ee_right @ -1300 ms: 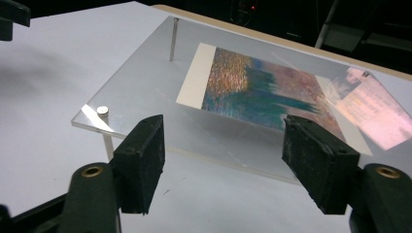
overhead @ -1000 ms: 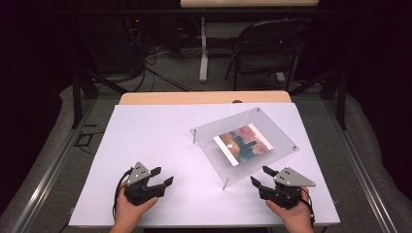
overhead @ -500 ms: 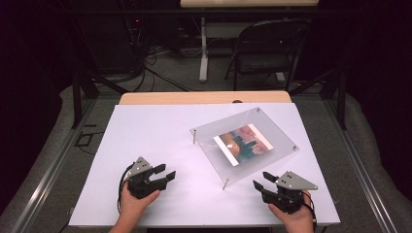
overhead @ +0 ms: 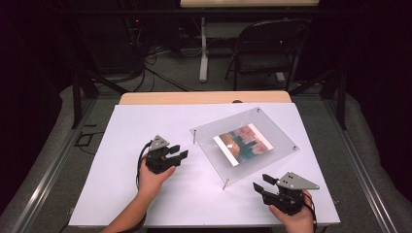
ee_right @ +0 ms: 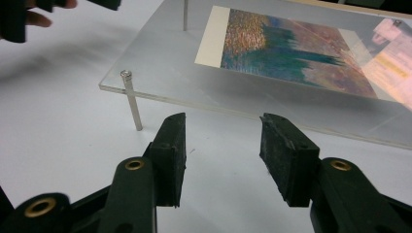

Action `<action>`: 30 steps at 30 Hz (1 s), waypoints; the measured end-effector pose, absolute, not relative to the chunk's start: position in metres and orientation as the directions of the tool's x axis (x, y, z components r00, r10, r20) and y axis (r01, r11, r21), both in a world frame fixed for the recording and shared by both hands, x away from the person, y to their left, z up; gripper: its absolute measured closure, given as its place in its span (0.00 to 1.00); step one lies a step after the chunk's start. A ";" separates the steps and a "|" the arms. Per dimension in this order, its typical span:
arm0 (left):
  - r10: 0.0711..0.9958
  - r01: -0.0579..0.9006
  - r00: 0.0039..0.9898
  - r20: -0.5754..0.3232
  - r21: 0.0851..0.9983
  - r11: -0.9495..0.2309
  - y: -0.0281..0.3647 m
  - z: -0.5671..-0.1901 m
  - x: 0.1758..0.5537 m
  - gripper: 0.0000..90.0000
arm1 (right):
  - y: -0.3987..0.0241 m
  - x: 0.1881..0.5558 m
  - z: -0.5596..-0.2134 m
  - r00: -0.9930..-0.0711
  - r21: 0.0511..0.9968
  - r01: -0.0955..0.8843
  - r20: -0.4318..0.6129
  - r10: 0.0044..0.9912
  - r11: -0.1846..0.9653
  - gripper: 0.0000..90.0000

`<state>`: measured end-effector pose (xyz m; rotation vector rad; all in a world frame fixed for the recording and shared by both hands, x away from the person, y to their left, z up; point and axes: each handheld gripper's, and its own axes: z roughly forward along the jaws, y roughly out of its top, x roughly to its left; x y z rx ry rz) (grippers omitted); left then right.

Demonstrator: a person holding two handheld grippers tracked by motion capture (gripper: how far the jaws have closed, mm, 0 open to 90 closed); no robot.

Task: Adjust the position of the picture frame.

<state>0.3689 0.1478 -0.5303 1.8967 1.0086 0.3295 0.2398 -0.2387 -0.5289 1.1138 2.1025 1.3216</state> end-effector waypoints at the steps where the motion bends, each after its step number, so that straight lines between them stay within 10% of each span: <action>1: 0.764 0.513 0.623 -0.167 0.825 -0.238 0.142 -0.533 0.380 0.62 | -0.239 0.240 -0.529 -0.595 0.886 0.403 0.064 0.801 0.229 0.57; 30: 0.802 0.554 0.587 -0.114 0.779 -0.295 0.104 -0.565 0.445 0.85 | -0.243 0.241 -0.529 -0.604 0.888 0.413 0.102 0.791 0.200 0.58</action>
